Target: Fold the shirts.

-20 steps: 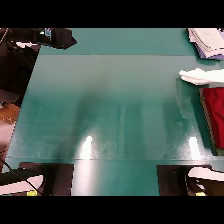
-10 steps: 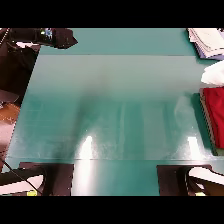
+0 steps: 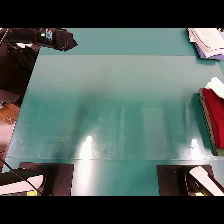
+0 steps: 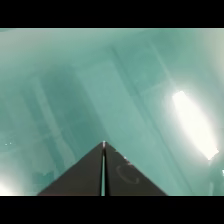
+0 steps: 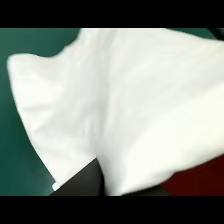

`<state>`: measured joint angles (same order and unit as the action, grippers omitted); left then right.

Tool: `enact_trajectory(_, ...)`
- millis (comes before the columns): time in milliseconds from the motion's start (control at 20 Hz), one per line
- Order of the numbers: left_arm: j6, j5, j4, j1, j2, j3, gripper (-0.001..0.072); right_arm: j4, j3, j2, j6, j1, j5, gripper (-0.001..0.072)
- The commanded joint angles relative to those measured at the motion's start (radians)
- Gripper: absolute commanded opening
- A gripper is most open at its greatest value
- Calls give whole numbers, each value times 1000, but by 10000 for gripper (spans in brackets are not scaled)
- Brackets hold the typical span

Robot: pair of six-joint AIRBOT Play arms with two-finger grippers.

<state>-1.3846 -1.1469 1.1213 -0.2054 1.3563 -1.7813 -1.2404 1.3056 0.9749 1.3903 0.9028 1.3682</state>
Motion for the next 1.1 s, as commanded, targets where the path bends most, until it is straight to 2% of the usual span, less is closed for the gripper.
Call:
enact_trajectory(0,5,-15,0,0,0,0,27,-278,-150,-105,75,62,27,478)
enact_trajectory(50,5,-14,0,0,0,0,27,-334,-170,-122,86,75,34,618)
enact_trajectory(100,5,-14,0,0,0,0,27,-350,-183,-137,103,89,40,643)
enact_trajectory(250,4,-12,0,0,0,0,27,-345,-183,-166,150,71,20,640)
enact_trajectory(400,4,-13,-1,0,0,0,27,-239,-183,-184,157,-47,-18,626)
enact_trajectory(450,4,-12,-1,0,0,0,27,-207,-183,-186,157,-98,-31,563)
enact_trajectory(500,4,-12,-1,0,0,0,27,-172,-183,-186,156,-161,-42,423)
enact_trajectory(600,4,-12,-1,0,0,0,27,-165,-183,-186,156,-297,-50,25)
enact_trajectory(800,4,-13,-1,0,-1,0,27,-170,-183,-185,154,-534,-53,14)
enact_trajectory(1050,4,-12,-1,0,0,0,27,-169,-183,-185,154,-656,-56,14)
